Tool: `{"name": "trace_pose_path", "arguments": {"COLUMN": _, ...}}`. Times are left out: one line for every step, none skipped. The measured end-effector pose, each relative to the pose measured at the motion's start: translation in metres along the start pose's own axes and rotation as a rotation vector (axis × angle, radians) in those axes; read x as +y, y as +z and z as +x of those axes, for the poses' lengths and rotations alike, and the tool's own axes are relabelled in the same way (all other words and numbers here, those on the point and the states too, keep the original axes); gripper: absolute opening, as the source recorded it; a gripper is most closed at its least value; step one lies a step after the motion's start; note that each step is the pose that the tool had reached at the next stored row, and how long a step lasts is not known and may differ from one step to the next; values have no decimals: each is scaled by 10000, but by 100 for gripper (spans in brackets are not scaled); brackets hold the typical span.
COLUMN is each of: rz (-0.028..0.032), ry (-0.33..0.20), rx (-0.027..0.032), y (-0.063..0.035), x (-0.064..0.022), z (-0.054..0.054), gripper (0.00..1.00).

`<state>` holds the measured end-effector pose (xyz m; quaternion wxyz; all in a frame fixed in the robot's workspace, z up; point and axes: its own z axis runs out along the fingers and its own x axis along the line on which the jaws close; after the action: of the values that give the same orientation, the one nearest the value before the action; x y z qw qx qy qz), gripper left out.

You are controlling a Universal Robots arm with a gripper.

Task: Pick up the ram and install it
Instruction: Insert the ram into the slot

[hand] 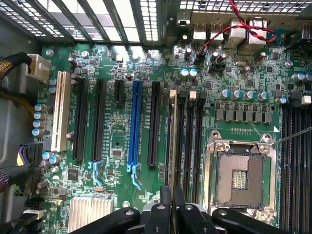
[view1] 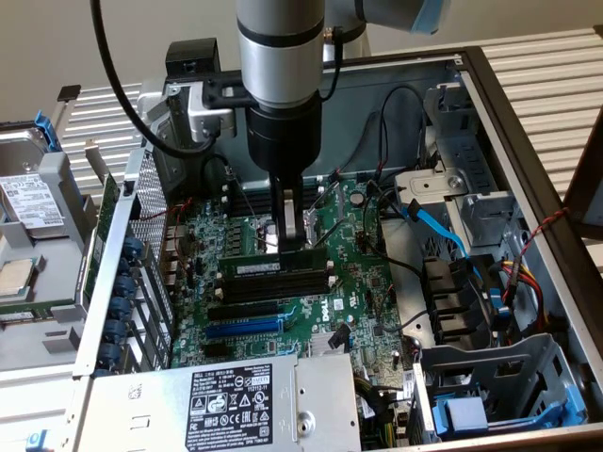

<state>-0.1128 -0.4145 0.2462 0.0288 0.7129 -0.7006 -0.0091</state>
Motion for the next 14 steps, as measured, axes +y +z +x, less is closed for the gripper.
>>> {"name": "trace_pose_path", "arguments": {"rz": 2, "ry": 0, "rx": 1, "y": 9, "x": -1, "z": 0, "gripper": 13}}
{"name": "trace_pose_path", "arguments": {"rz": 6, "ry": -1, "rx": 1, "y": 19, "x": -2, "z": 0, "gripper": 13}}
{"name": "trace_pose_path", "arguments": {"rz": 8, "ry": -1, "rx": 1, "y": 28, "x": -2, "z": -1, "gripper": 13}}
{"name": "trace_pose_path", "arguments": {"rz": 9, "ry": -1, "rx": 0, "y": 36, "x": -2, "z": -1, "gripper": 13}}
{"name": "trace_pose_path", "arguments": {"rz": 9, "ry": 0, "rx": 1, "y": 43, "x": -2, "z": -1, "gripper": 13}}
{"name": "trace_pose_path", "arguments": {"rz": 8, "ry": 0, "rx": 1, "y": 48, "x": -3, "z": -1, "gripper": 13}}
{"name": "trace_pose_path", "arguments": {"rz": 8, "ry": 0, "rx": 2, "y": 51, "x": -3, "z": -1, "gripper": 13}}
{"name": "trace_pose_path", "arguments": {"rz": 8, "ry": 0, "rx": 1, "y": 56, "x": -3, "z": -1, "gripper": 13}}
{"name": "trace_pose_path", "arguments": {"rz": 9, "ry": -1, "rx": 0, "y": 62, "x": -4, "z": -2, "gripper": 13}}
{"name": "trace_pose_path", "arguments": {"rz": 9, "ry": -1, "rx": 1, "y": 67, "x": -4, "z": -2, "gripper": 13}}
{"name": "trace_pose_path", "arguments": {"rz": 9, "ry": 0, "rx": 1, "y": 73, "x": -4, "z": -2, "gripper": 13}}
{"name": "trace_pose_path", "arguments": {"rz": 8, "ry": 0, "rx": 2, "y": 76, "x": -4, "z": -2, "gripper": 13}}
{"name": "trace_pose_path", "arguments": {"rz": 7, "ry": 0, "rx": 3, "y": 78, "x": -4, "z": -2, "gripper": 13}}
{"name": "trace_pose_path", "arguments": {"rz": 6, "ry": 0, "rx": 5, "y": 78, "x": -4, "z": -2, "gripper": 13}}
